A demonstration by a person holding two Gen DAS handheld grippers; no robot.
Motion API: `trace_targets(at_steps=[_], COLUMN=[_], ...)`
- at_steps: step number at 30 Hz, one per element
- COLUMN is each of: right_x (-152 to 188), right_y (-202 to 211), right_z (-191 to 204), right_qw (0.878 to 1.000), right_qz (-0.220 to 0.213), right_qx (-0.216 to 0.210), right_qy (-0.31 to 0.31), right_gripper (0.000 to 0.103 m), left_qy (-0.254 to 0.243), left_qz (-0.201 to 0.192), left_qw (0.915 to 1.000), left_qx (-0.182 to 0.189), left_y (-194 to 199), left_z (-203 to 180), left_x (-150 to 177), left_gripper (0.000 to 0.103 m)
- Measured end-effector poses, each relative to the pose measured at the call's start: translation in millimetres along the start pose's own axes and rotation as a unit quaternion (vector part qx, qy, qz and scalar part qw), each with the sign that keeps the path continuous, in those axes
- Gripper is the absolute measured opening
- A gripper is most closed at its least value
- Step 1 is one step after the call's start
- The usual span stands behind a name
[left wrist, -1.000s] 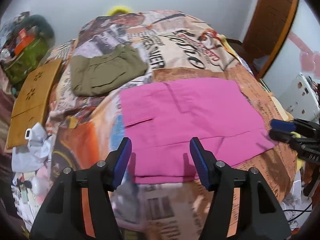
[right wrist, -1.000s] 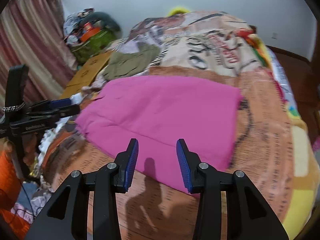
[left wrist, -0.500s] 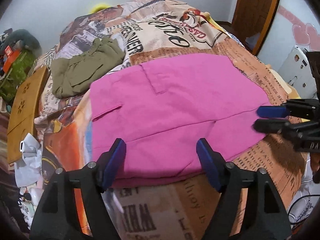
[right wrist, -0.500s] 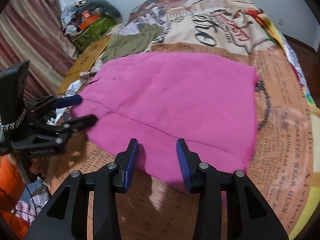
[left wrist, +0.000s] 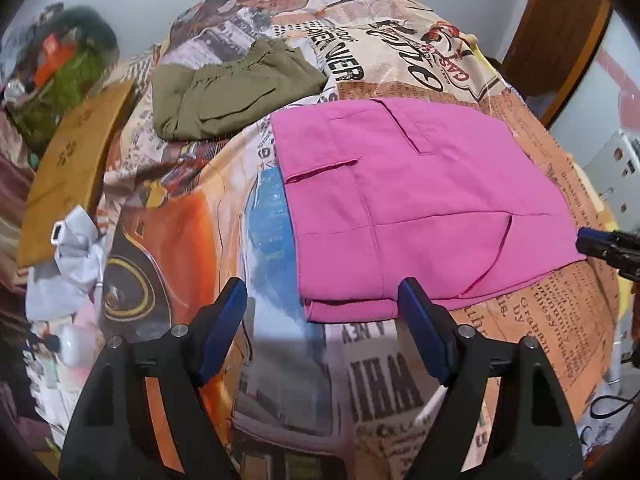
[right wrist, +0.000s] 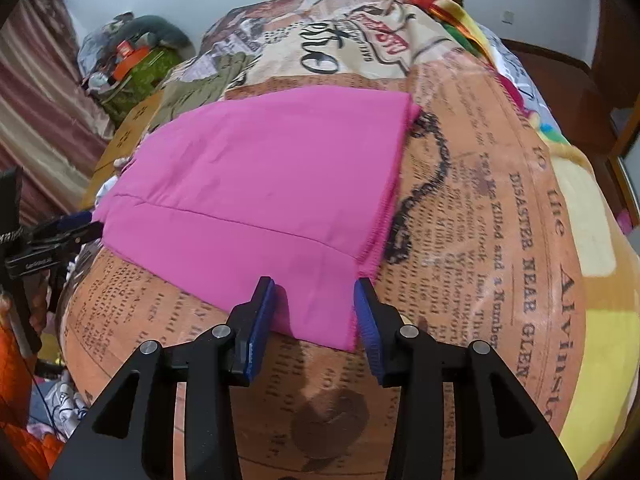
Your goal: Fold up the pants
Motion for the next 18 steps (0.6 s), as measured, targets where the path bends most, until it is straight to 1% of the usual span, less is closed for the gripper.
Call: trace_targets(at_steps=[2,5,8,11,18], right_x=[-1,-6,-17,-31,-69], right_y=[2,5,12,21,27], right_z=[-2,-1,2,2,-3], right_qw=[1.0,1.0,1.0,0.999,0.997], right_qz=[0.002,-0.001,-0.018,-0.039,-0.075], right_qx=[-0.004,-0.005,-0.008,-0.01,0.003], right_qy=[-0.006,-0.004,-0.001,0.002,0.01], right_gripper=[0.037,0.037,0.037,0.037,0.037], left_qy=[-0.001,-0.012,-0.017,-0.013,0.013], left_qz=[-0.002,-0.019,-0.044,-0.063,-0.073], left_qw=[1.0,0.9996,0.9987,0.9977,0.9969], left_qx=[-0.002,-0.014,-0.017,-0.02,-0.029], left_y=[3,13,26,32,20], left_z=[0,-3,-4,0,18], left_x=[-3,-12,-28,-47,-90], left_gripper=[0.079,0.079,0.079,0.079,0.079])
Point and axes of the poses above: each gripper's, at about its wrist camera, not at the fingertips, and y roughly against the way its jaws point, z to its left, x to its underside, the point moved 7 cm from there along -y, roughly the way its jaws point, and after that the axes turned 2 degrees about x, right-handed, at the moved point
